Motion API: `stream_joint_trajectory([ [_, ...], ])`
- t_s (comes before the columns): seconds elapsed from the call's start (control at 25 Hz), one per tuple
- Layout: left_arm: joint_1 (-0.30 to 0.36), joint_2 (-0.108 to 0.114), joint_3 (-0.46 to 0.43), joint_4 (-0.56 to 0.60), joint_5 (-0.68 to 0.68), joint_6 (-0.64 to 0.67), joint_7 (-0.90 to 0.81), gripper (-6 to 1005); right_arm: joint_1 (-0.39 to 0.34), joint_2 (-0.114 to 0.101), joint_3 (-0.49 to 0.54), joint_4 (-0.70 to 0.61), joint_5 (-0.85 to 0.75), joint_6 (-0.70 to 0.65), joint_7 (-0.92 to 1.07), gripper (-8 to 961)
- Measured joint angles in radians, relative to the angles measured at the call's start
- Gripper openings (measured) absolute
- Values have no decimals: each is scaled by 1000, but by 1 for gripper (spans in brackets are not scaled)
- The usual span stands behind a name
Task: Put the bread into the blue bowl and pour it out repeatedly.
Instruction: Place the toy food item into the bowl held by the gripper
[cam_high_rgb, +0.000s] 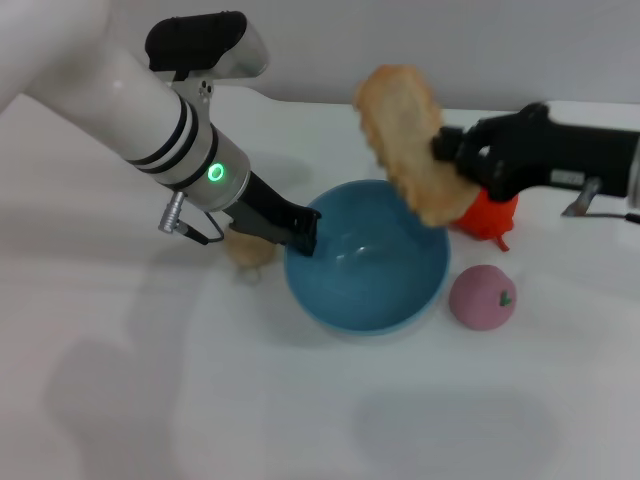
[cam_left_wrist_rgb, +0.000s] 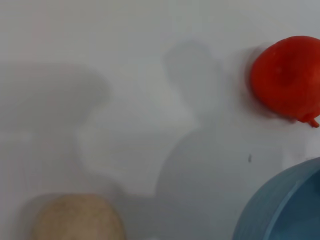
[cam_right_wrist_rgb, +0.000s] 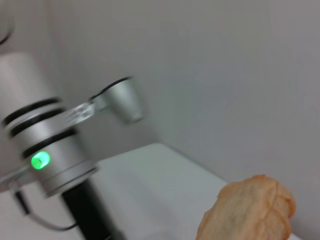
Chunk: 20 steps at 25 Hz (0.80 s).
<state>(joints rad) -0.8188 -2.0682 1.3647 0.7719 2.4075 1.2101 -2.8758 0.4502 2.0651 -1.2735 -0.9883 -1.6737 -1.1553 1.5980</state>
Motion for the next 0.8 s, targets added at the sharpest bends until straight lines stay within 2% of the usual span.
stream_joint_trajectory([
  [0.4,-39,0,12,-6,-15,4,-1,19,1,8,-136,29,-24,4,-77,78],
  [0.52,-42,3,11,-6,-15,4,-1,19,0,8,-137,30,-44,-2,-59,77],
  [0.8,-53,8,3,-6,-12,-3,-2,20,-26,7,-66,28,-56,-26,-24,164],
])
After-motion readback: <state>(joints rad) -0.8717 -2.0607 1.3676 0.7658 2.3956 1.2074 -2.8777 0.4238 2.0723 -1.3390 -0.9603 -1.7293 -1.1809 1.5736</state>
